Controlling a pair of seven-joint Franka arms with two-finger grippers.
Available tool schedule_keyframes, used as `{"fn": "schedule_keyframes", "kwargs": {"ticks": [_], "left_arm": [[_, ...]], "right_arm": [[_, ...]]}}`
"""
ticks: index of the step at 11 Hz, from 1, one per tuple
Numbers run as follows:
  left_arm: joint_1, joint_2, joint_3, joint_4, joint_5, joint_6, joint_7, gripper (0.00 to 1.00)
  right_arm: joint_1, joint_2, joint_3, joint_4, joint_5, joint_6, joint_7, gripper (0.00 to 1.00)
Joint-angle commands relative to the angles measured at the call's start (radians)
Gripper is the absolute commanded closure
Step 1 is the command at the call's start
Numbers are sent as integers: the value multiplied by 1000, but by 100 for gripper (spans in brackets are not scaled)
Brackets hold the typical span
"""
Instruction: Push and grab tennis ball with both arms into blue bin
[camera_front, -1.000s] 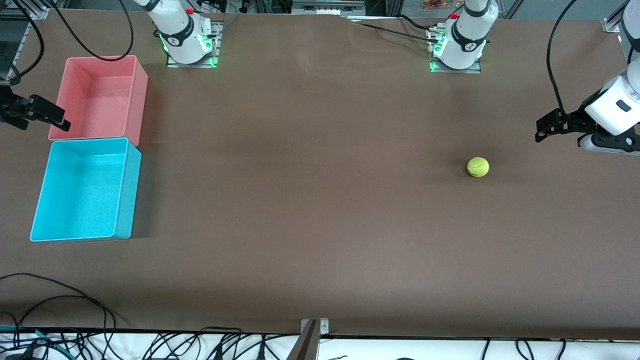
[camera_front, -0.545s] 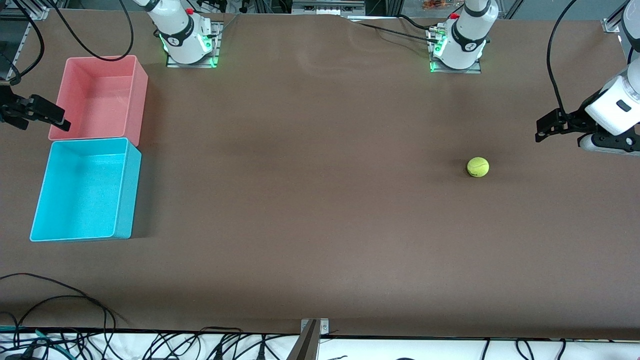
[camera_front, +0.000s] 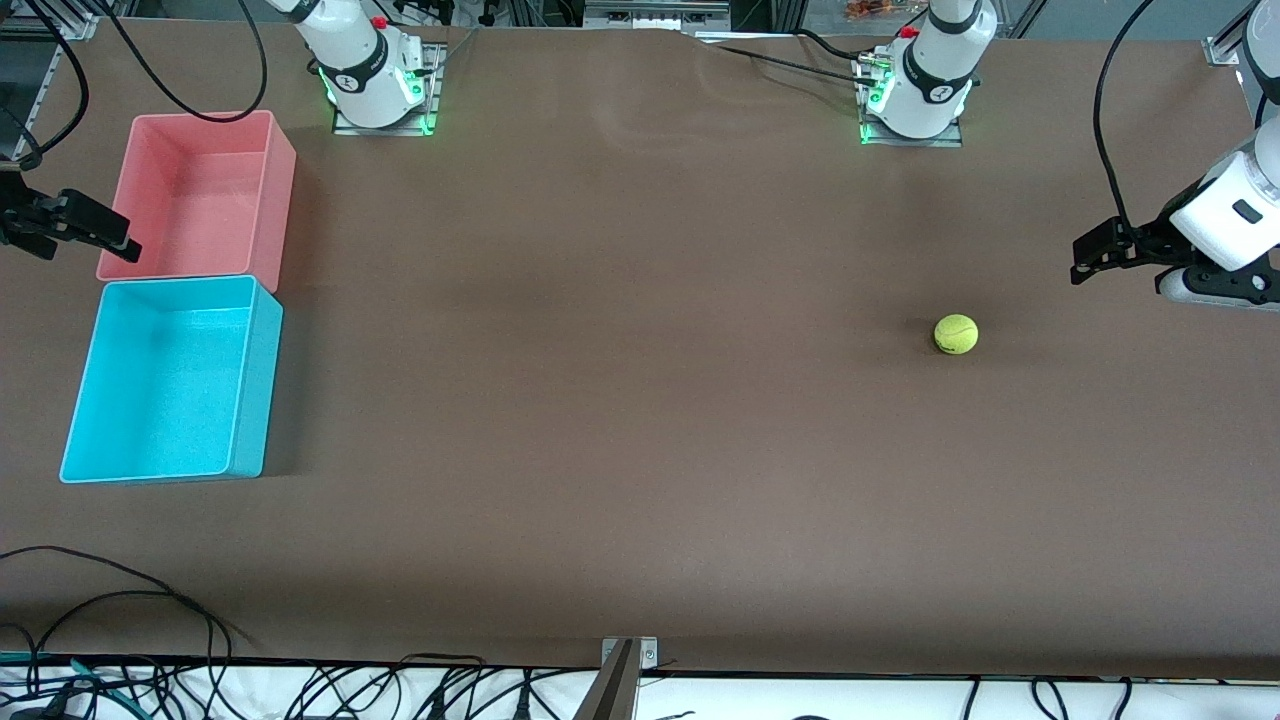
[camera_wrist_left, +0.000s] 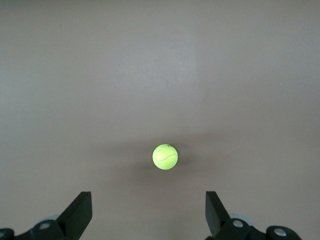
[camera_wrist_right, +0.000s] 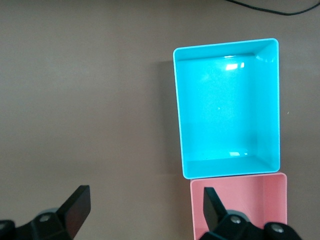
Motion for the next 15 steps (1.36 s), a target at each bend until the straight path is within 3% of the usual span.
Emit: {"fn": "schedule_keyframes", "kwargs": {"ticks": [1,2,3,4,5,8,12,15], "left_arm": [[3,-3,-2,15,-14,-54,13,0],[3,-1,-2,13,-20,-65,21,4],[3,-3,-2,15,-21,-73,22,30],[3,-5,-2,13,-21,-85,24,63],[5,-5,0,13,-18,-96,28,84],[68,3,-3,-5,-10,-96,377,100],[111,54,-5,-4,88,-87,742,100],[147,49,-5,-101,107,86,1102,100]], "right_arm": [[0,5,-1,22,6,-22,0,0],[0,5,-1,22,6,-22,0,0],[0,5,-1,22,6,-22,0,0],[0,5,-1,24,6,-22,0,0],[-1,5,-2,24,6,-22,0,0],[-1,6,-2,24,7,-20,0,0],[0,5,-2,24,7,-20,0,0],[0,5,-2,24,7,-20,0,0]]}}
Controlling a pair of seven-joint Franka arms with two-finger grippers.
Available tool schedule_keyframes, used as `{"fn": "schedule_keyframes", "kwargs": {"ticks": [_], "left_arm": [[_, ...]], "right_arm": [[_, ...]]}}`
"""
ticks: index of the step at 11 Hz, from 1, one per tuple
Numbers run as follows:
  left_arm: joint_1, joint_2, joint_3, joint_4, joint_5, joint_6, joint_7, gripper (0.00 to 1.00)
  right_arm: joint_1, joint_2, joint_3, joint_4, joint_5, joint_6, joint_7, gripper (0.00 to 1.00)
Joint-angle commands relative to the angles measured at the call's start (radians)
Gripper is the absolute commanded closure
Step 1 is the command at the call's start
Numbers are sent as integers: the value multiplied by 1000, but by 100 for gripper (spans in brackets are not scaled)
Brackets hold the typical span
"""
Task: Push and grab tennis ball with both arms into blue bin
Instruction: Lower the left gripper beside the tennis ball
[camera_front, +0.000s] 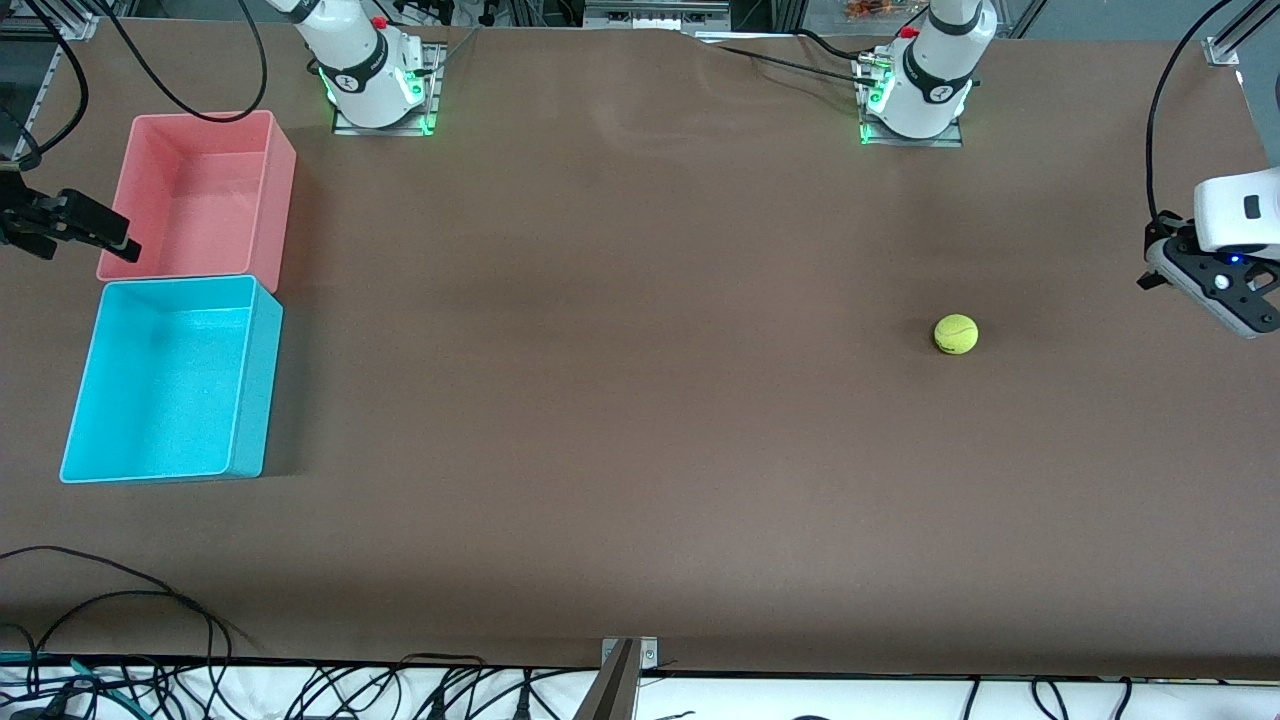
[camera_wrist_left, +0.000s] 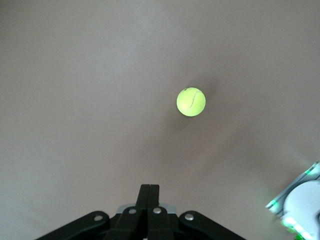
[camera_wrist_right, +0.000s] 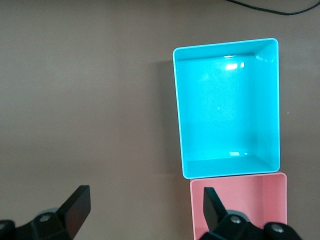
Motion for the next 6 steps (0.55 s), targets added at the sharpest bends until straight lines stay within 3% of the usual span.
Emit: {"fn": "schedule_keyframes", "kwargs": {"ticks": [1,4,6], "left_arm": [[49,-8,-5,-116,26,179,398,100],[81,-26,-7,-268,12,364,678,100],[78,-64,-10,-417,12,491,699,100]], "right_arm": [[-1,5,-2,22,7,-20,0,0],[0,6,0,22,7,-21,0,0],[0,6,0,22,7,-21,0,0]]}}
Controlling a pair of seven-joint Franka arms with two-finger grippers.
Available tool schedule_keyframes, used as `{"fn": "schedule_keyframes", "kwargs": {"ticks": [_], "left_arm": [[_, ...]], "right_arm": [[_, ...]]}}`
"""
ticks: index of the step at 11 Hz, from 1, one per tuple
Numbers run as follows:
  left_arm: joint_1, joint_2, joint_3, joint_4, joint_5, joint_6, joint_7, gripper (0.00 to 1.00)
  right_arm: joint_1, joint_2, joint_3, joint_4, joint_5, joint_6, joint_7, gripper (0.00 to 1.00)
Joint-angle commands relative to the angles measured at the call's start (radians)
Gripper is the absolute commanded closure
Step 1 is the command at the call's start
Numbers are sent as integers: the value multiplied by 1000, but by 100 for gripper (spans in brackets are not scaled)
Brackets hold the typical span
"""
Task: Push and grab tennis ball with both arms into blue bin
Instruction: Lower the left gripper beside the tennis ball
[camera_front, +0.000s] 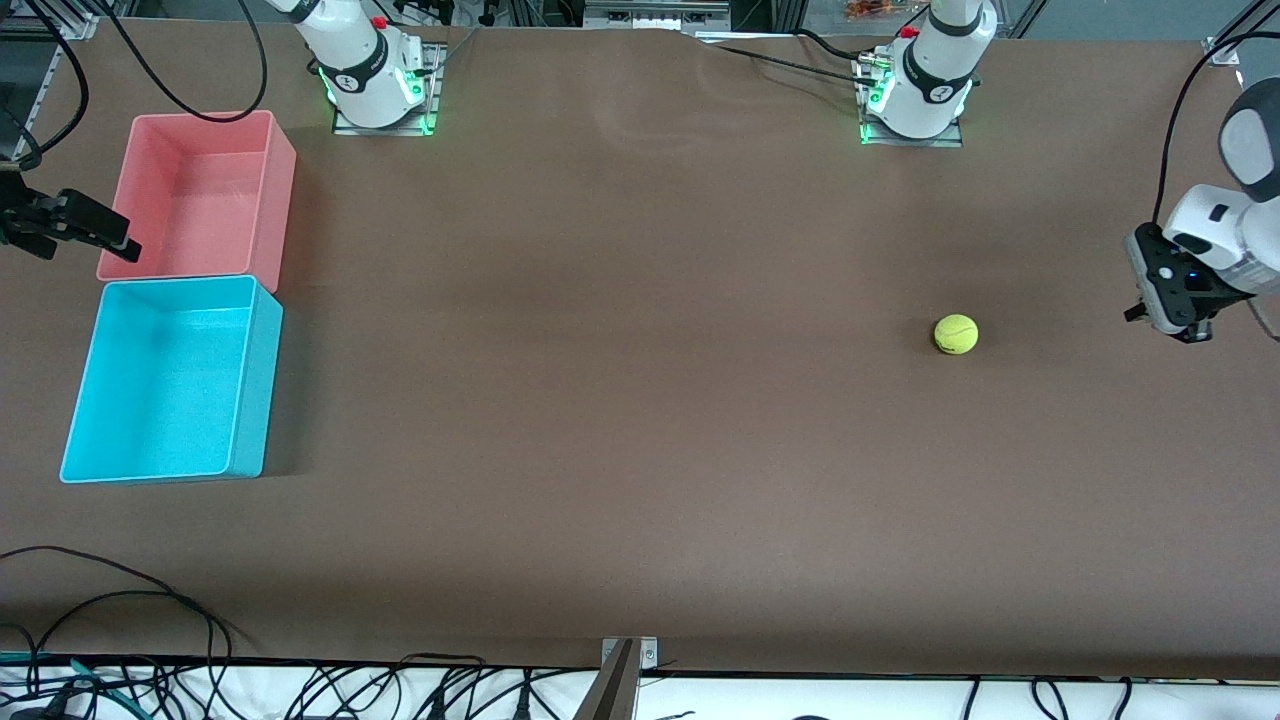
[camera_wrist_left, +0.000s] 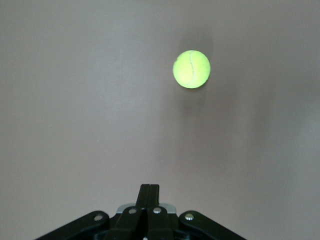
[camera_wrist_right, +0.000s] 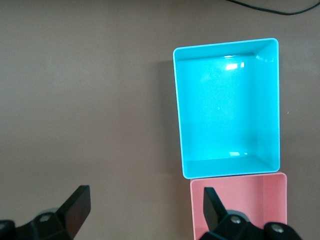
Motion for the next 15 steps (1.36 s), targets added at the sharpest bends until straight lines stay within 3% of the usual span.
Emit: {"fn": "schedule_keyframes", "kwargs": {"ticks": [1,5,8,12,15], "left_arm": [[3,-68,-10,-231,5,212,77,100],[-5,8,-10,-257,-9,276,147,100],[2,65,-12,-338,-42,433,175,100],[3,178,-12,-339,-98,516,186,100],[9,205,-10,-339,-98,543,189,100]], "right_arm": [[-1,5,-2,22,7,-21,-2,0],[0,5,-2,24,7,-21,0,0],[-3,5,-3,24,6,-21,-2,0],[-3,5,-3,24,6,-19,-2,0],[-3,5,-3,24,6,-19,-2,0]]}}
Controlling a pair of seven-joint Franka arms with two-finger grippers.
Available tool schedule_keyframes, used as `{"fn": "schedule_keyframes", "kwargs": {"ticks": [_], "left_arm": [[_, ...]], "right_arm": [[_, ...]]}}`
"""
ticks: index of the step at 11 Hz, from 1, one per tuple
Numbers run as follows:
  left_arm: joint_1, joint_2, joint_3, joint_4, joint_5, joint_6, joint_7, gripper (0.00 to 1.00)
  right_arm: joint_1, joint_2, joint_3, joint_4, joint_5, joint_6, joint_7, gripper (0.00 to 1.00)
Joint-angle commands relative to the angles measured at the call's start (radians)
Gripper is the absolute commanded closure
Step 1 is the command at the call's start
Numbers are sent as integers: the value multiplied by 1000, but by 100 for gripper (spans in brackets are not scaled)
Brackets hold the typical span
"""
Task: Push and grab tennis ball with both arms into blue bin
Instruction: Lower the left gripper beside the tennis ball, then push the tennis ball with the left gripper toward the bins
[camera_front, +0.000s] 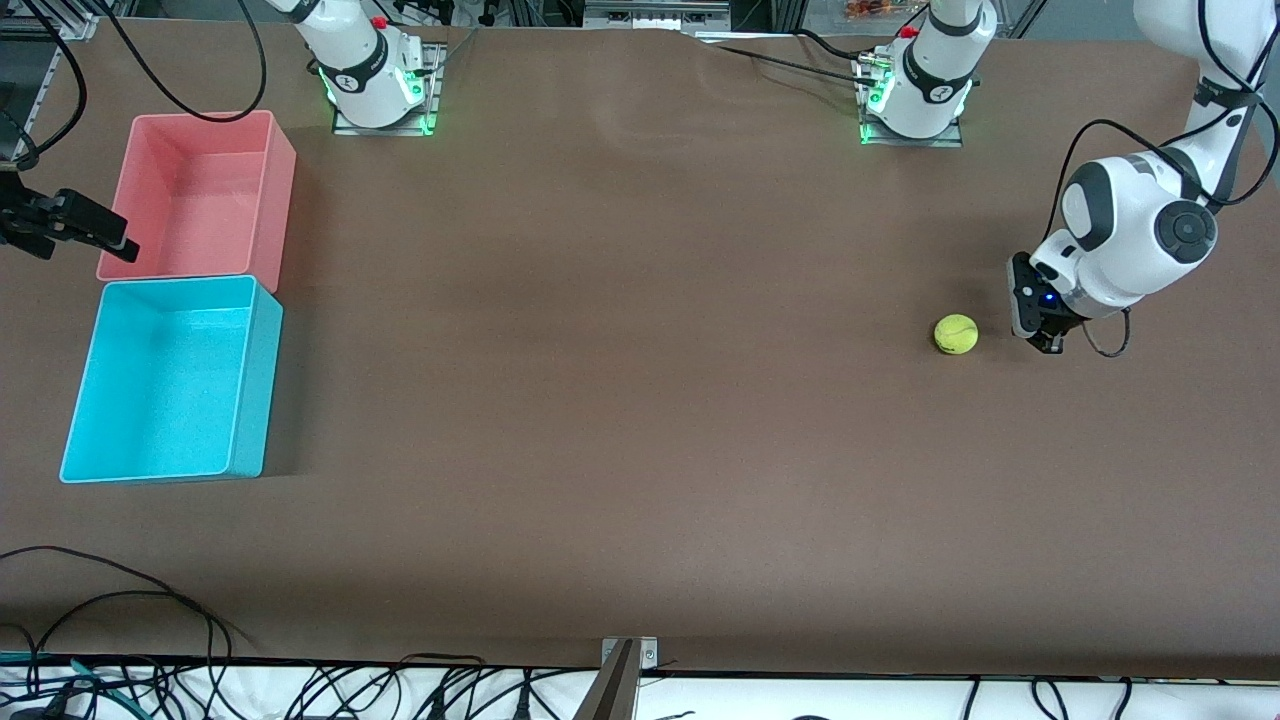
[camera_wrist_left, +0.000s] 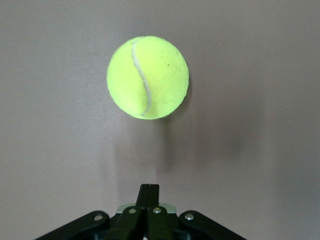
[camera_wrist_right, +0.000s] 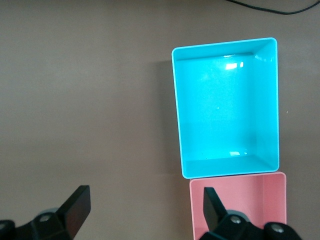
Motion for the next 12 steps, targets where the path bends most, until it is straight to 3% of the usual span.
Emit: {"fn": "schedule_keyframes", "kwargs": {"ticks": [1,7,12], "left_arm": [[25,31,0,9,-26,23,67,100],[108,91,-5,9,-30,100,167,100],[99,102,-200,-13,-156,146,153,100]], "right_arm": [[-2,5,0,23,7,-19,0,0],[-2,5,0,23,7,-19,0,0],[-1,5,0,22,9,-19,0,0]]}}
